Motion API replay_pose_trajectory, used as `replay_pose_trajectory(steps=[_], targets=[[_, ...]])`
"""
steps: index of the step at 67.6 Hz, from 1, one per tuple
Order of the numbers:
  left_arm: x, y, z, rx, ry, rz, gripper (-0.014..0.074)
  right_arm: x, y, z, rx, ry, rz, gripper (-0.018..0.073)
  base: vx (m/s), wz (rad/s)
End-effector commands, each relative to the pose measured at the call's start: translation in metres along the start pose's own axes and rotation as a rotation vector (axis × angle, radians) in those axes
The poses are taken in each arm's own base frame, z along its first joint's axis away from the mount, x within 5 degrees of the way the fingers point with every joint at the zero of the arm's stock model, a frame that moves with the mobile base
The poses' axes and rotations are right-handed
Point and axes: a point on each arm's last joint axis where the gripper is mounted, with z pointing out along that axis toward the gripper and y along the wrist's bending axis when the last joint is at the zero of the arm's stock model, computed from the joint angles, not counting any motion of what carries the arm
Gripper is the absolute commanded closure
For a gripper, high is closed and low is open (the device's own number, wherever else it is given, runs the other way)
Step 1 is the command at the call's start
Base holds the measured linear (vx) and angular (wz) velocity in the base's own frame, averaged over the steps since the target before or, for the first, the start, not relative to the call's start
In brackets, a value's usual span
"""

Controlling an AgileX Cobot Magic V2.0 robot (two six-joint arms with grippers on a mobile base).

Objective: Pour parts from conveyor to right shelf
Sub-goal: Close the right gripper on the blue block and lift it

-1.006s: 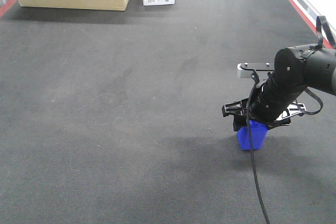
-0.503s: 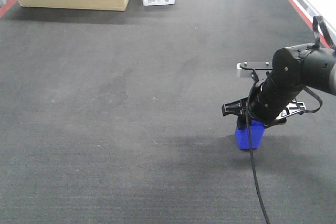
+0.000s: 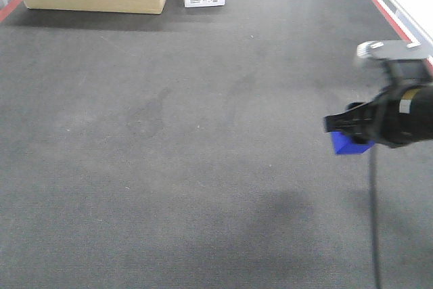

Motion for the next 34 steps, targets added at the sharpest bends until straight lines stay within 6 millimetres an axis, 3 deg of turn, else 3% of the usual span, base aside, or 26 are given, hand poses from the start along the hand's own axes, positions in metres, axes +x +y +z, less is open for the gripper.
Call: replay_pose_trajectory(steps=[1,16,34], targets=[[0.002,0.000,0.000,0.007,-0.055,-0.008,0.0603,-0.005,-0.004,-0.044,-0.015,-0.199,-0.007,0.0523,0.00,0.00],[0.002,0.000,0.000,0.007,-0.055,-0.008,0.0603,0.029,-0.011,-0.102,-0.027,-0.364,-0.023,0.0523,0.00,0.00],[0.002,0.000,0.000,0.007,-0.055,-0.008,0.0603,0.089,-0.020,-0.140,-0.044,-0.546,-0.021,0.0523,0.00,0.00]])
